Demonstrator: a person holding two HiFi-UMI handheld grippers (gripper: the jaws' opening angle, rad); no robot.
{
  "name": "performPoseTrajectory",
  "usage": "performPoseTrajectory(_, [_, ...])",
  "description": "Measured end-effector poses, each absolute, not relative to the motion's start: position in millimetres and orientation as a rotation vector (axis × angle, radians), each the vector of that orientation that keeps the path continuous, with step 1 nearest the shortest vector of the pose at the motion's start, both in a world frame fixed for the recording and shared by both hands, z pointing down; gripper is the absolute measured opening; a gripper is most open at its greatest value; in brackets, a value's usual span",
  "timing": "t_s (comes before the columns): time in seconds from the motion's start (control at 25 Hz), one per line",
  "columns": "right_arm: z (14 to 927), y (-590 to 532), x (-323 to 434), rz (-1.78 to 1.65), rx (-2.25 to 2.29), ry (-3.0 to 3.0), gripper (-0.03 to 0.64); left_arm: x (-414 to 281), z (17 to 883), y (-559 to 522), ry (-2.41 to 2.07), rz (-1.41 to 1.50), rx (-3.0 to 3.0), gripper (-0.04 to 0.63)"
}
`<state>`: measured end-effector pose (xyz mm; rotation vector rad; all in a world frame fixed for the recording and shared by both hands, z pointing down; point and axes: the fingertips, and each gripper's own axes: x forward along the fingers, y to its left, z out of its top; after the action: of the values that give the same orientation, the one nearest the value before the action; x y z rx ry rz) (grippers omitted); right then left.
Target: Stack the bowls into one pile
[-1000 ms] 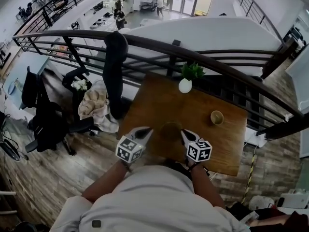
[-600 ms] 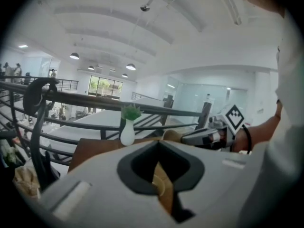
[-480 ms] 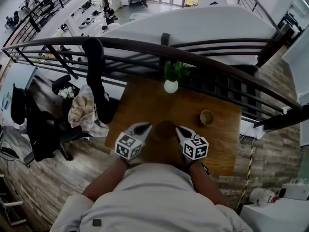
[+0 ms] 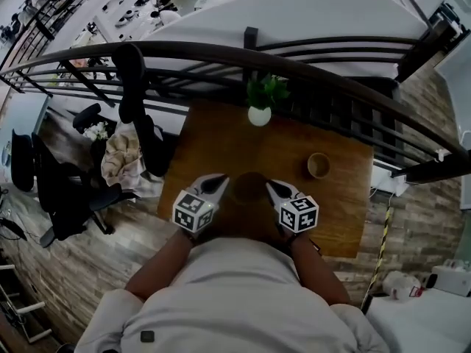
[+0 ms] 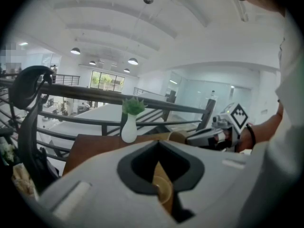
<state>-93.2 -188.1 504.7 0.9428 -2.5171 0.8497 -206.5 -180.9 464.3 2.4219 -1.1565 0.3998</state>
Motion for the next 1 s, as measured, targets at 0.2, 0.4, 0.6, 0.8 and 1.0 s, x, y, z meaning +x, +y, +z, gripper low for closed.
performPoseTrajectory(0.2, [504.3,-191.9,-101.1,0.876,1.009,-2.499,0.014,-218.6,459.7,-193.0,-1.101,0.422,2.458,0.005])
performPoseTrajectory(0.4, [508.4,-199.6,-106.9,0.900,1.090,-2.465,0.014,-231.9,459.8,-204.1,-1.043,0.437,2.485,0.005])
performPoseTrajectory(0.6, [517.2,-204.8,-109.9,0.928,1.149,-2.425,0.014,-239.1,472.0,-211.2,-0.979,0.453,2.491,0.005])
performPoseTrajectory(0.8, [534.0,-204.8,-109.1,0.976,1.191,-2.381,0.014,-240.0,487.8,-218.6,-0.929,0.469,2.492,0.005])
performPoseTrajectory(1.0, [558.9,-197.6,-108.0,1.035,1.189,-2.325,0.014,-234.1,506.7,-221.1,-0.874,0.496,2.480,0.005])
